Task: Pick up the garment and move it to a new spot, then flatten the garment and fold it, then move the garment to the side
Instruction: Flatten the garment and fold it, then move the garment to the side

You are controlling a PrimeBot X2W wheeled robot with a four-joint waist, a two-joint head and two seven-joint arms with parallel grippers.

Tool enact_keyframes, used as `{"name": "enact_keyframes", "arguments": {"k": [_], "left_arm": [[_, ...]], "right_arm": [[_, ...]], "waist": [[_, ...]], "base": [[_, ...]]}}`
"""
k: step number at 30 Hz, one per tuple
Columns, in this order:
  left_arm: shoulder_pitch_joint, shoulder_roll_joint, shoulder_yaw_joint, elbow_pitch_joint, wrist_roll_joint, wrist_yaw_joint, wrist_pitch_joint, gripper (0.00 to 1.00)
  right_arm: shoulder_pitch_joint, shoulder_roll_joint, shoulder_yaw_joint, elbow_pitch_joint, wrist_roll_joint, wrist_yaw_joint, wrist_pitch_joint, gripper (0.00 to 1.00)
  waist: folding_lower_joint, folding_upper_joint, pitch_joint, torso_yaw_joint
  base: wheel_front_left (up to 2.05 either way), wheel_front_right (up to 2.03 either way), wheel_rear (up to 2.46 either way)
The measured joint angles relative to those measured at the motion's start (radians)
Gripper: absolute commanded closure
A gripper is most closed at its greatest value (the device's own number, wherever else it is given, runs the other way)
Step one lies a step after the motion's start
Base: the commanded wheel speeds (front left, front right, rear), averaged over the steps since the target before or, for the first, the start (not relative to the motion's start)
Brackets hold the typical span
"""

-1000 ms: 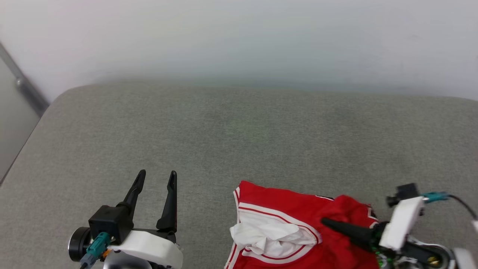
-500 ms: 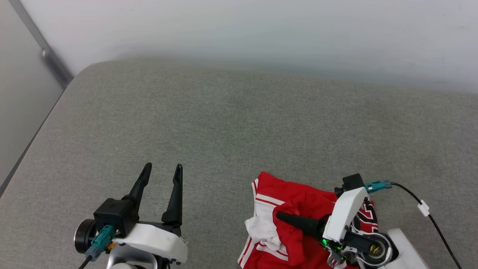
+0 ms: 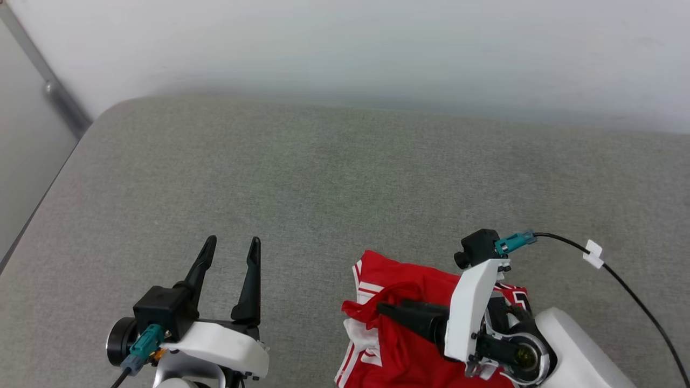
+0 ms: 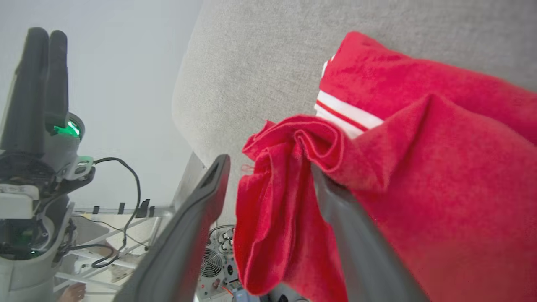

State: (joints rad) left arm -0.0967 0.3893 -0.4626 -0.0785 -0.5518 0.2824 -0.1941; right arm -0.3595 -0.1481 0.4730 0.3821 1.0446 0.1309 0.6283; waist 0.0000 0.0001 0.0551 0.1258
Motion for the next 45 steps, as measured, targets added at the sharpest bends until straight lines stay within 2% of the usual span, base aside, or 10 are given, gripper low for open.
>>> {"name": "enact_keyframes", "arguments": {"k": [5, 8, 12, 16, 22, 26, 37, 45], "left_arm": [[0.015, 0.000, 0.002, 0.004, -0.007, 0.009, -0.002, 0.00], [0.026, 0.004, 0.008, 0.003, -0.009, 0.013, -0.002, 0.00], [0.037, 0.009, 0.012, 0.003, -0.010, 0.026, -0.002, 0.00], [0.057, 0.011, 0.016, 0.007, -0.016, 0.034, -0.003, 0.00], [0.074, 0.015, 0.030, 0.015, -0.024, 0.044, -0.013, 0.00], [0.091, 0.018, 0.039, 0.027, -0.027, 0.044, -0.022, 0.00], [0.111, 0.020, 0.049, 0.049, -0.027, 0.052, -0.038, 0.00], [0.117, 0.020, 0.053, 0.055, -0.027, 0.057, -0.043, 0.00]], "right_arm": [[0.001, -0.103, 0.074, -0.112, -0.168, 0.000, -0.108, 0.00], [0.003, -0.166, 0.059, -0.147, -0.306, 0.000, -0.192, 0.00], [0.049, -0.202, -0.040, -0.176, -0.455, 0.000, -0.274, 0.00], [0.128, -0.203, -0.203, -0.213, -0.579, 0.000, -0.351, 0.00], [0.246, -0.151, -0.440, -0.312, -0.709, 0.000, -0.496, 0.00], [0.310, -0.082, -0.522, -0.388, -0.745, 0.000, -0.556, 0.00], [0.440, 0.018, -0.532, -0.523, -0.778, 0.000, -0.590, 0.00], [0.460, 0.037, -0.528, -0.554, -0.785, 0.000, -0.576, 0.00]], "waist": [[0.0000, 0.0000, -0.018, -0.023], [0.0000, 0.0000, -0.028, -0.041], [0.0000, 0.0000, -0.041, -0.066], [0.0000, 0.0000, -0.054, -0.091], [0.0000, 0.0000, -0.066, -0.124], [0.0000, 0.0000, -0.075, -0.137], [0.0000, 0.0000, -0.092, -0.142], [0.0000, 0.0000, -0.095, -0.143]], "base": [[0.00, 0.00, 0.00], [0.00, 0.00, 0.00], [0.00, 0.00, 0.00], [0.00, 0.00, 0.00], [0.00, 0.00, 0.00], [0.00, 0.00, 0.00], [0.00, 0.00, 0.00], [0.00, 0.00, 0.00]]}}
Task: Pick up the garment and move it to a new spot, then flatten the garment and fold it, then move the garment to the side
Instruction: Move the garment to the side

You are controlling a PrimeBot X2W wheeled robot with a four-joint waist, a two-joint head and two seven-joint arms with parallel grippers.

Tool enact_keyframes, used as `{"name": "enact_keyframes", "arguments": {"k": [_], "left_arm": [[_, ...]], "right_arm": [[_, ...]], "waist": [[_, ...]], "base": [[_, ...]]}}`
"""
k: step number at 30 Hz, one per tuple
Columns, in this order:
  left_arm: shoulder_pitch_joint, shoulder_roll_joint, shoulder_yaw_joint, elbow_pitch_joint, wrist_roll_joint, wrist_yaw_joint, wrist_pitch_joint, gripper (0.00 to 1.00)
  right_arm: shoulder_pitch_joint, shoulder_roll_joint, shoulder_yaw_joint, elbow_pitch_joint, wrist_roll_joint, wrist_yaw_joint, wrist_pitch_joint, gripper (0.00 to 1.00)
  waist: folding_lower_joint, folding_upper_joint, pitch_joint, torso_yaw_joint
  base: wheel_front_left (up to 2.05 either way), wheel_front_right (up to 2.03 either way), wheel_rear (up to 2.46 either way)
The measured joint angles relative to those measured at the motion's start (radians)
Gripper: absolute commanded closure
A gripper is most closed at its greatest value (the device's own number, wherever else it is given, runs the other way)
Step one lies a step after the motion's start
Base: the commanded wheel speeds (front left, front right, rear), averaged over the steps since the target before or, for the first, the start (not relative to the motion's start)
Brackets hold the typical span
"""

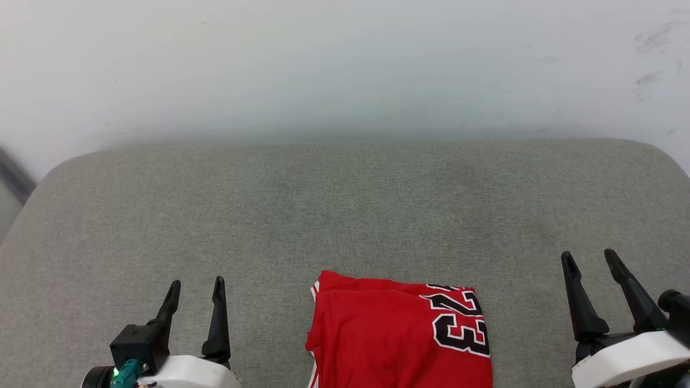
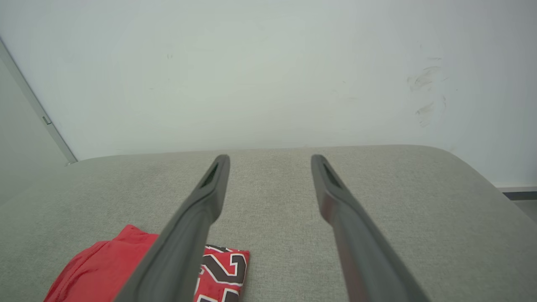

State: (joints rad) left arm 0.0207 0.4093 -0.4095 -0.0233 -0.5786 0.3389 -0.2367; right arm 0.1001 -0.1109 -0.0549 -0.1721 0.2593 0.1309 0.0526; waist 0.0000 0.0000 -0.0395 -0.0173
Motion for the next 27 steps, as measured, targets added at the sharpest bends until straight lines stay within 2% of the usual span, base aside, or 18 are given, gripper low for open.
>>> {"name": "enact_keyframes", "arguments": {"k": [8, 15, 20, 24, 27], "left_arm": [[-0.001, 0.000, 0.001, 0.006, -0.006, 0.000, -0.003, 0.00], [-0.014, -0.005, 0.018, -0.002, -0.001, -0.001, -0.013, 0.00], [-0.035, -0.014, 0.021, -0.008, 0.011, -0.004, -0.015, 0.00], [-0.057, -0.019, 0.025, -0.007, 0.021, -0.005, -0.019, 0.00], [-0.067, -0.027, 0.025, -0.006, 0.026, -0.011, -0.021, 0.00]], "right_arm": [[0.003, -0.008, -0.019, 0.000, 0.034, 0.000, 0.057, 0.00], [-0.061, -0.184, -0.097, 0.176, 0.207, 0.000, 0.234, 0.00], [-0.081, -0.258, -0.075, 0.314, 0.372, 0.000, 0.413, 0.00], [-0.112, -0.246, -0.047, 0.402, 0.479, 0.000, 0.524, 0.00], [-0.116, -0.191, -0.025, 0.455, 0.563, 0.000, 0.581, 0.00]], "waist": [[0.0000, 0.0000, 0.001, -0.001], [0.0000, 0.0000, 0.025, 0.019], [-0.0001, 0.0000, 0.050, 0.058], [0.0000, 0.0000, 0.077, 0.094], [0.0000, 0.0000, 0.096, 0.120]], "base": [[0.00, 0.00, 0.00], [0.00, 0.00, 0.00], [0.00, 0.00, 0.00], [0.00, 0.00, 0.00], [0.00, 0.00, 0.00]]}}
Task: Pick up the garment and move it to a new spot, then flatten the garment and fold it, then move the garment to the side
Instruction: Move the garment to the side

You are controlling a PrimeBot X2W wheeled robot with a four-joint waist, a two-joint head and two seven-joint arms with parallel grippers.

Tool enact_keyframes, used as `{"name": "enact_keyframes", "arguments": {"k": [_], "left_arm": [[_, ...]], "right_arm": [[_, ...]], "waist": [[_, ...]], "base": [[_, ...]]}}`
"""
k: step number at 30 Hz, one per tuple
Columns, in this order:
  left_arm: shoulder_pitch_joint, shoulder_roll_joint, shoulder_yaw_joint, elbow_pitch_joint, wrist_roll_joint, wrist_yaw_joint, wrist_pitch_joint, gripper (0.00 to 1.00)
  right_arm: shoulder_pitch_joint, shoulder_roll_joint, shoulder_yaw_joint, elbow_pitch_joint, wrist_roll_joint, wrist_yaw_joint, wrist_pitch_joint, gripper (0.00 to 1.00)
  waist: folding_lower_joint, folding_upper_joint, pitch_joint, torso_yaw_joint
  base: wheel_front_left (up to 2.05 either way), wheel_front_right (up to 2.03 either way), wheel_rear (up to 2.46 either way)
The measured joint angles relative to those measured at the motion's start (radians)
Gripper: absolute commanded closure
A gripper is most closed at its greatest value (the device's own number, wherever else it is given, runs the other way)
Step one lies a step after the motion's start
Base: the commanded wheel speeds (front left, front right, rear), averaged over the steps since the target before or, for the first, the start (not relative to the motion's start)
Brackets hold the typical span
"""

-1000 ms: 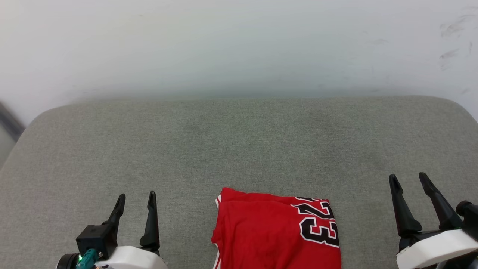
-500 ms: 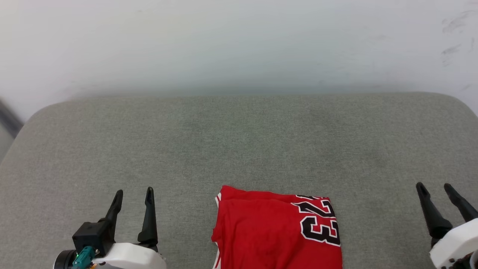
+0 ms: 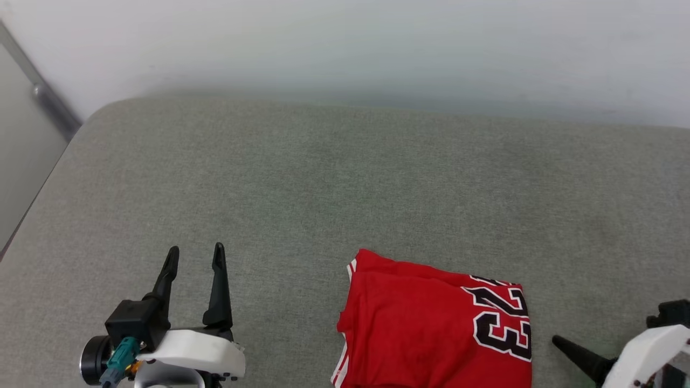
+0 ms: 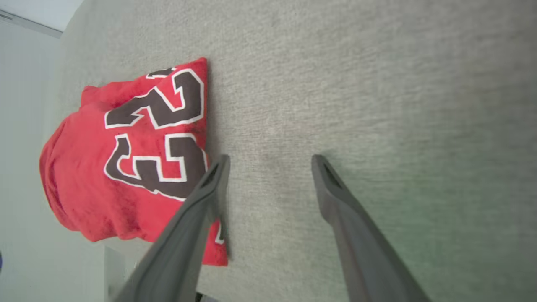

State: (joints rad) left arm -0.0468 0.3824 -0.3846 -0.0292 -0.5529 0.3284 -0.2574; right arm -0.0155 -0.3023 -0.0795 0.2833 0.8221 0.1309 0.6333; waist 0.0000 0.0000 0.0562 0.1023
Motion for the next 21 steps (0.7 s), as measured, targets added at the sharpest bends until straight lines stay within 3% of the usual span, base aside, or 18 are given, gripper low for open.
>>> {"name": "enact_keyframes", "arguments": {"k": [6, 11, 12, 13, 14, 18, 21], "left_arm": [[-0.023, -0.010, 0.000, 0.008, 0.006, -0.004, -0.001, 0.00], [-0.029, -0.011, 0.000, 0.013, 0.012, -0.009, -0.001, 0.00], [-0.032, -0.011, 0.000, 0.013, 0.012, -0.009, -0.001, 0.00], [-0.035, -0.011, 0.001, 0.015, 0.013, -0.011, -0.001, 0.00], [-0.035, -0.011, 0.001, 0.016, 0.013, -0.011, -0.001, 0.00], [-0.035, -0.013, 0.001, 0.021, 0.013, -0.012, -0.002, 0.00], [-0.030, -0.010, 0.001, 0.022, 0.012, -0.012, -0.002, 0.00]], "right_arm": [[-0.063, 0.091, 0.032, 0.083, 0.203, 0.001, 0.086, 0.00], [-0.086, 0.100, 0.055, 0.119, 0.288, 0.001, 0.117, 0.00], [-0.088, 0.097, 0.062, 0.120, 0.292, 0.001, 0.115, 0.51], [-0.090, 0.095, 0.070, 0.124, 0.299, 0.001, 0.113, 0.84], [-0.091, 0.093, 0.079, 0.125, 0.306, 0.001, 0.109, 1.00], [-0.094, 0.073, 0.125, 0.107, 0.310, 0.000, 0.077, 1.00], [-0.115, 0.023, 0.168, 0.080, 0.247, 0.000, 0.025, 1.00]], "waist": [[0.0000, 0.0000, 0.042, 0.030], [0.0000, 0.0000, 0.054, 0.038], [0.0000, 0.0000, 0.054, 0.038], [0.0000, 0.0000, 0.053, 0.037], [0.0000, 0.0000, 0.050, 0.036], [0.0000, 0.0000, 0.038, 0.026], [0.0000, 0.0000, 0.022, 0.012]], "base": [[0.00, 0.00, 0.00], [0.00, 0.00, 0.00], [0.00, 0.00, 0.00], [0.00, 0.00, 0.00], [0.00, 0.00, 0.00], [0.00, 0.00, 0.00], [0.00, 0.00, 0.00]]}}
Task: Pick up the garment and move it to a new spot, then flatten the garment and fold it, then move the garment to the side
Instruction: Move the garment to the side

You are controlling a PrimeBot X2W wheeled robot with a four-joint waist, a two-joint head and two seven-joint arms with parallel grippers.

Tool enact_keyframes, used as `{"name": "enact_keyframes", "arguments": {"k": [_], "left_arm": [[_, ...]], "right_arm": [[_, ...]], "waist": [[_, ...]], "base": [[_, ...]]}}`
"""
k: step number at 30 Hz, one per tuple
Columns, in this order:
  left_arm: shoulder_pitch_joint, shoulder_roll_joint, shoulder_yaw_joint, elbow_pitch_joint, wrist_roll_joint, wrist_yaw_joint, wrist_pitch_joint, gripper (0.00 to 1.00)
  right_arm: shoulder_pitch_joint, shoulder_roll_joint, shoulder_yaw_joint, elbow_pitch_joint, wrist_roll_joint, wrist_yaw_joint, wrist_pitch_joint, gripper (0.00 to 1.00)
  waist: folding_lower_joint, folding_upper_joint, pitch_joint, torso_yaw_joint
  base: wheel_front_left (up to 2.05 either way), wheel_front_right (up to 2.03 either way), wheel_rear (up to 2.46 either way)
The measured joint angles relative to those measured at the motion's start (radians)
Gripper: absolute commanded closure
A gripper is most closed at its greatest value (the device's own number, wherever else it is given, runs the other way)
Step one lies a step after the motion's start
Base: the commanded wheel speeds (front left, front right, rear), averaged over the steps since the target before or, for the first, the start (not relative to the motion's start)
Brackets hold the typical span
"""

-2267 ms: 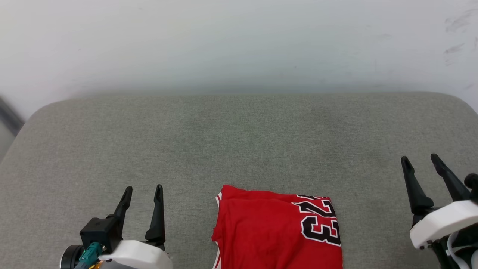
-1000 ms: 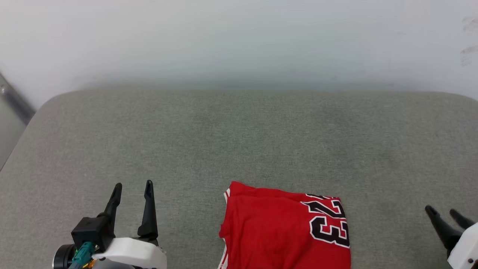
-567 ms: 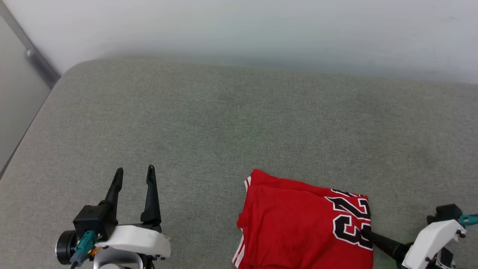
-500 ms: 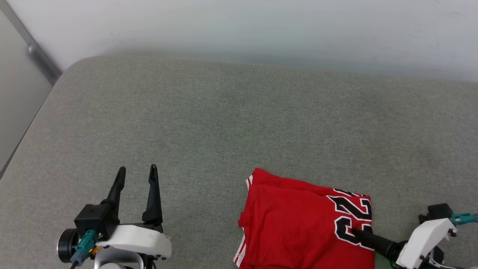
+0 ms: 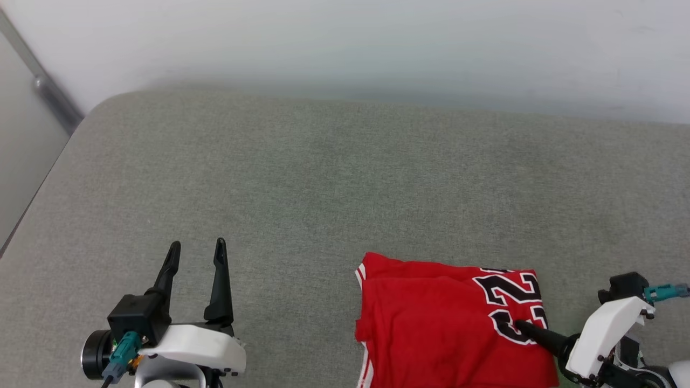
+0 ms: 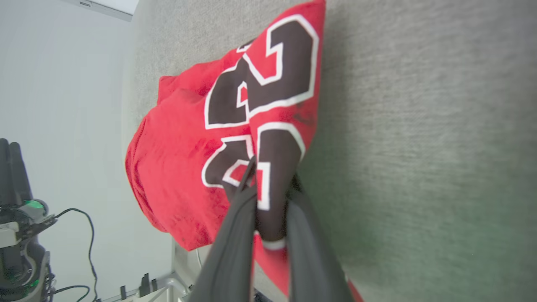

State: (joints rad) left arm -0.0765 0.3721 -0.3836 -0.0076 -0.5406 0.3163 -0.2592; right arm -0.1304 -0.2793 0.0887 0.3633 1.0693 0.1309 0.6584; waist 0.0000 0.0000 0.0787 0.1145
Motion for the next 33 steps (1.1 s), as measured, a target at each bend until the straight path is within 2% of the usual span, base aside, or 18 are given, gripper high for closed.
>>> {"name": "enact_keyframes", "arguments": {"k": [3, 8, 11, 19, 25, 26, 33], "left_arm": [[0.011, 0.007, -0.001, -0.001, 0.000, 0.000, 0.001, 0.00], [0.028, 0.021, 0.000, -0.020, 0.000, 0.006, 0.004, 0.00], [0.032, 0.023, -0.009, -0.032, 0.001, 0.003, 0.010, 0.00], [-0.004, 0.034, -0.038, -0.069, 0.025, -0.015, 0.029, 0.00], [-0.108, 0.050, -0.061, -0.116, 0.049, -0.046, 0.071, 0.00], [-0.172, 0.076, -0.067, -0.147, 0.077, -0.057, 0.107, 0.00], [-0.321, 0.121, -0.086, -0.219, 0.140, -0.079, 0.194, 0.00]], "right_arm": [[-0.019, -0.044, 0.044, -0.013, -0.095, 0.000, -0.053, 1.00], [-0.068, -0.118, 0.082, 0.005, -0.351, 0.000, -0.116, 1.00], [-0.090, -0.120, 0.077, 0.017, -0.451, 0.000, -0.118, 1.00], [-0.183, -0.100, 0.043, 0.025, -0.609, 0.000, -0.149, 1.00], [-0.311, -0.102, -0.026, 0.104, -0.699, 0.000, -0.248, 1.00], [-0.396, -0.102, -0.081, 0.152, -0.731, 0.000, -0.323, 1.00], [-0.556, -0.119, -0.227, 0.295, -0.773, 0.000, -0.462, 1.00]], "waist": [[0.0000, 0.0000, -0.017, -0.021], [0.0000, 0.0000, -0.035, -0.079], [0.0000, 0.0000, -0.039, -0.124], [0.0000, 0.0000, -0.008, -0.278], [0.0000, 0.0000, 0.100, -0.367], [0.0000, 0.0000, 0.172, -0.398], [0.0001, 0.0000, 0.348, -0.450]], "base": [[0.00, 0.00, 0.00], [0.00, 0.00, 0.00], [0.00, 0.00, 0.00], [0.00, 0.00, 0.00], [0.00, 0.00, 0.00], [0.00, 0.00, 0.00], [0.00, 0.00, 0.00]]}}
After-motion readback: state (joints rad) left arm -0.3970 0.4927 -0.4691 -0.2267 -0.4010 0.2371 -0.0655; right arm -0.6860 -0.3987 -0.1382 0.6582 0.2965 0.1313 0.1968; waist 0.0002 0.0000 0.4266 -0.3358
